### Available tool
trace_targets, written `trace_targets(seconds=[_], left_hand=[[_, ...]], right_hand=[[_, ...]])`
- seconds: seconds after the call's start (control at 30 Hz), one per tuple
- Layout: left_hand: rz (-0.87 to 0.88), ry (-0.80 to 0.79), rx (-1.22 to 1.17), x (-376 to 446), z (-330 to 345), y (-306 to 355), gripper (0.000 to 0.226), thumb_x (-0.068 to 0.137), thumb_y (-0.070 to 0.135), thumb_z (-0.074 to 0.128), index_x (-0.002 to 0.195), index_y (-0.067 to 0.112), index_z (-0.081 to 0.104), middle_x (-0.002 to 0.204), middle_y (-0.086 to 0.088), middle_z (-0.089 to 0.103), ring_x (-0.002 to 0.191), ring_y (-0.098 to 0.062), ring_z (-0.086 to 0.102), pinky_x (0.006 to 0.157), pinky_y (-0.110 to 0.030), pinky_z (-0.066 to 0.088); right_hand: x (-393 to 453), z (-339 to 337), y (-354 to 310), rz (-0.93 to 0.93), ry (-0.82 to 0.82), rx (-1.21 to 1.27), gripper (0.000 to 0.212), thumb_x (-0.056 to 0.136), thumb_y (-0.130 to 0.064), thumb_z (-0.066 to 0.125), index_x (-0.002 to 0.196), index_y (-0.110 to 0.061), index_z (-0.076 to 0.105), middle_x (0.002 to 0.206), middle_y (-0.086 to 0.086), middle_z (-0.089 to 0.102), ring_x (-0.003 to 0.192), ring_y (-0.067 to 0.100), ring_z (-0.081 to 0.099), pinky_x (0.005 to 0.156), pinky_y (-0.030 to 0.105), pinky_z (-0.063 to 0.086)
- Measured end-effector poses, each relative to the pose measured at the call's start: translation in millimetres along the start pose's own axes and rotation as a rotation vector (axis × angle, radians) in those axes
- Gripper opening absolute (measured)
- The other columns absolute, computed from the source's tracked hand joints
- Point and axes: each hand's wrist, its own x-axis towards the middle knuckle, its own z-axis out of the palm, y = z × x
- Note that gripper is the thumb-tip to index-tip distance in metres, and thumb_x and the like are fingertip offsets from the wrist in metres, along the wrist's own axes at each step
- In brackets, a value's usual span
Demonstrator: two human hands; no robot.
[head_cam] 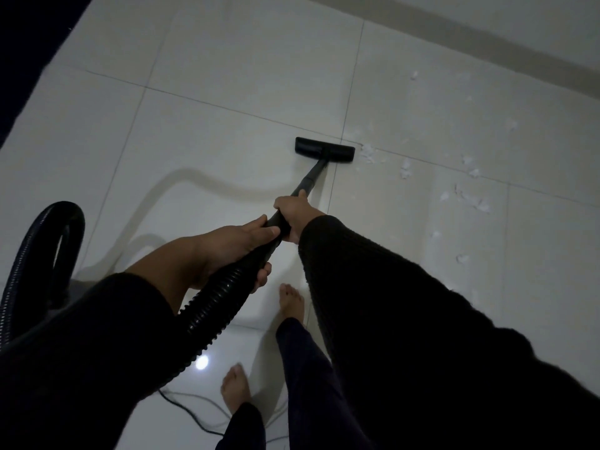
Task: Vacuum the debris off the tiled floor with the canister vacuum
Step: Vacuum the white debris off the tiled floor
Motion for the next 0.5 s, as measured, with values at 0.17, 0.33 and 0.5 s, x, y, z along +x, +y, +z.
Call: trace_targets(seconds=[0.17, 0.33, 0.5], left_hand=[[0.010, -0.004, 0.042, -34, -14, -46, 0.046, 0.098, 0.033, 0.044, 0.140, 0.043, 0.028, 0.060, -0.011, 0.050, 0.038, -0.016, 0.050, 0.039, -0.022, 0.046], [-0.011, -0.031, 0.061, -61, -24, -92, 0.043, 0.098, 0.032, 0.044, 0.137, 0.045, 0.029, 0.061, -0.011, 0.050, 0.039, -0.016, 0.051, 0.040, -0.022, 0.047], [-0.033, -0.047, 0.106, -72, -30, -129, 0.043, 0.098, 0.032, 0.045, 0.138, 0.043, 0.030, 0.059, -0.011, 0.051, 0.040, -0.017, 0.051, 0.041, -0.024, 0.046]], right_hand=[[-30, 30, 43, -0.011, -0.002, 0.062, 0.085, 0.091, -0.012, 0.042, 0.149, -0.042, -0.013, 0.115, 0.013, 0.047, 0.096, 0.030, 0.057, 0.086, 0.042, 0.053], [-53, 51, 92, 0.009, 0.008, 0.092, 0.084, 0.092, -0.011, 0.041, 0.149, -0.042, -0.012, 0.124, 0.015, 0.047, 0.098, 0.029, 0.054, 0.083, 0.042, 0.052], [-68, 59, 133, 0.027, 0.022, 0.123, 0.083, 0.093, -0.011, 0.041, 0.150, -0.040, -0.012, 0.112, 0.011, 0.044, 0.098, 0.028, 0.054, 0.093, 0.045, 0.052]])
